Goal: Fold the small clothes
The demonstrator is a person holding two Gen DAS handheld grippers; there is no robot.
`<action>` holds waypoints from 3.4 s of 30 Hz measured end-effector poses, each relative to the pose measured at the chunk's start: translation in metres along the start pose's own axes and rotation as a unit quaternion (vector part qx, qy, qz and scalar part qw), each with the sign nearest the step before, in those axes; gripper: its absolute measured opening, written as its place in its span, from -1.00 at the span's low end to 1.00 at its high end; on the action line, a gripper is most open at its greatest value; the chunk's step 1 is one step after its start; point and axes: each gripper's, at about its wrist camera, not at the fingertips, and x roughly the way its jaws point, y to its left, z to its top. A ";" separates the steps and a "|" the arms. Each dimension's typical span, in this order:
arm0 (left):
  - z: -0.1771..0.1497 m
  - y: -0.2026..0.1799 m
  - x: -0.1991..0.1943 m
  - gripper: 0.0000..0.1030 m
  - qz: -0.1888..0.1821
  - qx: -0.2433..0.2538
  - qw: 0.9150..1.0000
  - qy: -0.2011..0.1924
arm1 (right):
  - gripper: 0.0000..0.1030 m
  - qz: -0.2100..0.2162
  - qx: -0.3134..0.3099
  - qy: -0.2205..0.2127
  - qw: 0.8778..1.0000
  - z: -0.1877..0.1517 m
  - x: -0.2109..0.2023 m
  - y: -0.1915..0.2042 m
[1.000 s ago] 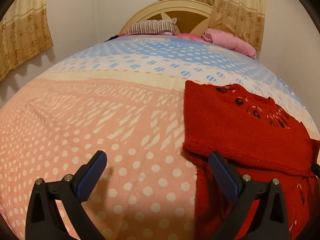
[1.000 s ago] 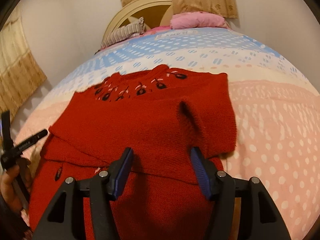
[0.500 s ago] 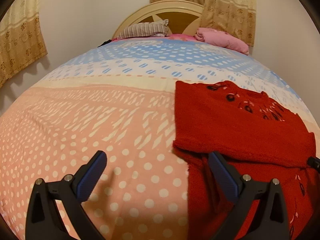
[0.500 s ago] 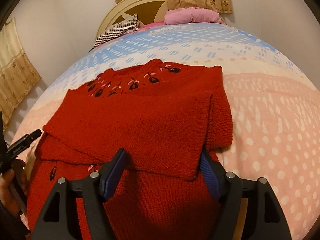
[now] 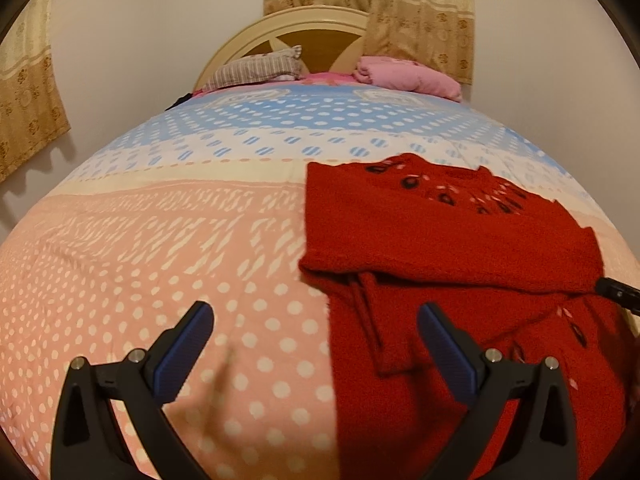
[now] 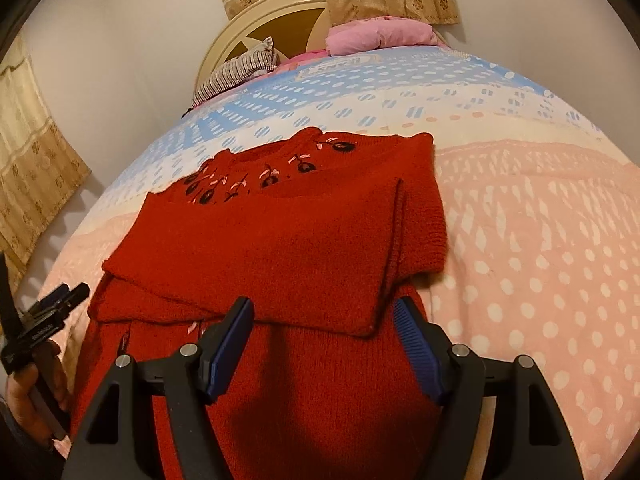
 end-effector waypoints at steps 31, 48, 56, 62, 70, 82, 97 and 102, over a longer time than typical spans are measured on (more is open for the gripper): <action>-0.051 -0.026 -0.080 1.00 -0.055 0.049 0.997 0.005 | 0.43 0.031 -0.025 0.020 0.999 -0.065 -0.054 0.026; -0.100 -0.008 -0.112 0.82 -0.138 0.037 0.987 0.078 | 0.43 0.029 -0.049 0.023 0.998 -0.090 -0.084 0.034; -0.142 0.002 -0.118 0.57 -0.192 0.010 0.970 0.150 | 0.43 0.040 -0.055 0.022 0.997 -0.101 -0.096 0.040; -0.142 0.005 -0.120 0.37 -0.206 -0.006 0.967 0.150 | 0.43 0.045 -0.055 0.023 0.997 -0.106 -0.097 0.044; -0.148 -0.005 -0.115 0.03 -0.227 -0.013 0.959 0.170 | 0.43 0.046 -0.051 0.015 0.998 -0.109 -0.102 0.040; -0.138 0.011 -0.126 -0.86 -0.234 -0.014 0.962 0.140 | 0.43 0.039 -0.054 0.011 0.998 -0.113 -0.124 0.024; -0.135 0.026 -0.125 -0.87 -0.254 -0.034 0.957 0.139 | 0.40 0.037 0.022 0.060 0.997 -0.154 -0.161 -0.045; -0.132 0.036 -0.129 -0.87 -0.255 -0.049 0.957 0.127 | -0.04 0.038 0.019 0.082 0.996 -0.162 -0.148 -0.041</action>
